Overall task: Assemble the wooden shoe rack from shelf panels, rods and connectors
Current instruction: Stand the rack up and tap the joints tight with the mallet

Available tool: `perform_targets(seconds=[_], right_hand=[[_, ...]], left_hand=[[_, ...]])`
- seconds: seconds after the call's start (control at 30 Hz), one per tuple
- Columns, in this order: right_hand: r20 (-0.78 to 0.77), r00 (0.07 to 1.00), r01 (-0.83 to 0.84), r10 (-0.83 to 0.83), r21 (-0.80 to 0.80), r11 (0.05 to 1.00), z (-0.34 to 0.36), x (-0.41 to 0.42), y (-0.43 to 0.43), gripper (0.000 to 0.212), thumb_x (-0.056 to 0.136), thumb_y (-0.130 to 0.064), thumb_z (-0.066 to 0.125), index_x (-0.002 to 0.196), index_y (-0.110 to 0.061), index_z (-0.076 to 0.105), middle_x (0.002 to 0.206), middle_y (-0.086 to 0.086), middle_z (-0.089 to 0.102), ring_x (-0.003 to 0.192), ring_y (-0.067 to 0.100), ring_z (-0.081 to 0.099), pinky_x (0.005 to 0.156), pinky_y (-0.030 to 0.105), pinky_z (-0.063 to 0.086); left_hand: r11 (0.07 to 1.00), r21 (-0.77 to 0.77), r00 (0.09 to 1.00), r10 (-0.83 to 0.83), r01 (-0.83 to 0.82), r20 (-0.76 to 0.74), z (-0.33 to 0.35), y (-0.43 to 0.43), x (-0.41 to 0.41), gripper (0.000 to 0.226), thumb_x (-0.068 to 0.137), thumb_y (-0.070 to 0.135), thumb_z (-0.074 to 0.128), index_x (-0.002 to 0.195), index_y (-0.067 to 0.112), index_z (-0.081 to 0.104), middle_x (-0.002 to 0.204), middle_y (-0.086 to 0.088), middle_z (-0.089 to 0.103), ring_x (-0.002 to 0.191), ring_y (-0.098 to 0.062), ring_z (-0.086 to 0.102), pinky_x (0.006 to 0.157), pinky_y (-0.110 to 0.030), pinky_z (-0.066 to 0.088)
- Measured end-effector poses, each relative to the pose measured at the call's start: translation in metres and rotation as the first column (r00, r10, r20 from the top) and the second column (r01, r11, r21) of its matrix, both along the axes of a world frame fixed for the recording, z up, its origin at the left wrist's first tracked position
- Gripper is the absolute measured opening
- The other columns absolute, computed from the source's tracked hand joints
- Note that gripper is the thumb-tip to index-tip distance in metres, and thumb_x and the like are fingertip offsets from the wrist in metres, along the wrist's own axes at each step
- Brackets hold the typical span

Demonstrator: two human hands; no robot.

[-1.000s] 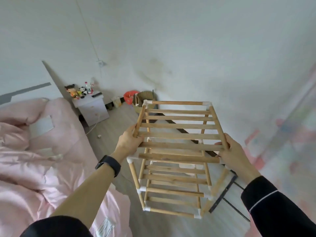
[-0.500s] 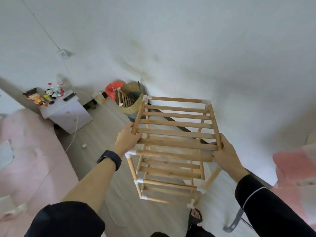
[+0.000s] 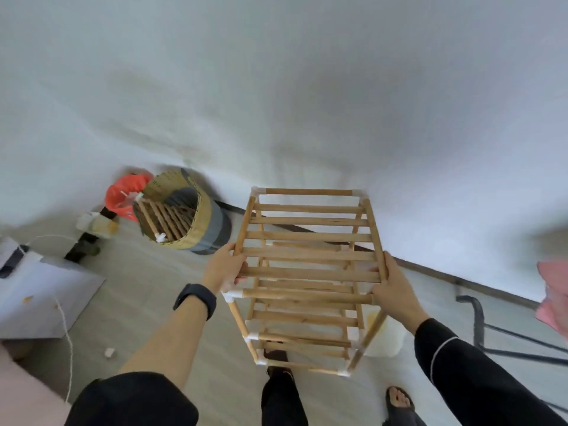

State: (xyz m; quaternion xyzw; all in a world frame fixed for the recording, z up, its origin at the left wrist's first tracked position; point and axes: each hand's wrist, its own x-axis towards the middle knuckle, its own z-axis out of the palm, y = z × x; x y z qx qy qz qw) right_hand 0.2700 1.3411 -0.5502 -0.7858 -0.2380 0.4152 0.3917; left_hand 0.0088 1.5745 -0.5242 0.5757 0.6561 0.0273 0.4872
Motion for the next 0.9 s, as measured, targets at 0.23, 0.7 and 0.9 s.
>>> perform_targets(seconds=[0.23,0.7,0.9], right_hand=[[-0.220,0.860,0.416,-0.460,-0.218,0.883,-0.078,-0.028,0.073,0.037,0.091,0.005,0.052,0.121,-0.017,0.052,0.100,0.013,0.063,0.074,0.027,0.064,0.059,0.034,0.052],[-0.019,0.677,0.731,-0.736,-0.108,0.674,-0.252,-0.072,0.112,0.033,0.096,-0.015,0.057,0.128,-0.024,0.057,0.104,-0.002,0.068,0.094,0.018,0.066,0.072,0.030,0.049],[0.093,0.693,0.720,-0.715,-0.053,0.692,-0.286,-0.053,0.133,0.039,0.093,-0.044,0.050,0.126,-0.025,0.057,0.099,-0.006,0.069,0.093,0.005,0.063,0.070,0.021,0.043]], left_hand=[[0.977,-0.153,0.989,-0.146,0.146,0.010,-0.061,0.102,0.010,0.038,0.098,0.006,0.056,0.132,0.022,0.055,0.110,-0.007,0.068,0.099,-0.022,0.064,0.082,-0.035,0.053],[0.955,-0.294,0.999,0.019,-0.026,-0.027,-0.248,0.151,0.029,0.037,0.107,0.029,0.048,0.142,0.041,0.050,0.112,-0.002,0.067,0.112,-0.025,0.056,0.082,-0.047,0.044],[0.990,-0.112,0.995,-0.089,0.084,-0.039,-0.291,0.164,0.038,0.045,0.107,0.032,0.045,0.151,0.041,0.039,0.103,0.006,0.071,0.094,-0.013,0.062,0.057,-0.026,0.039]])
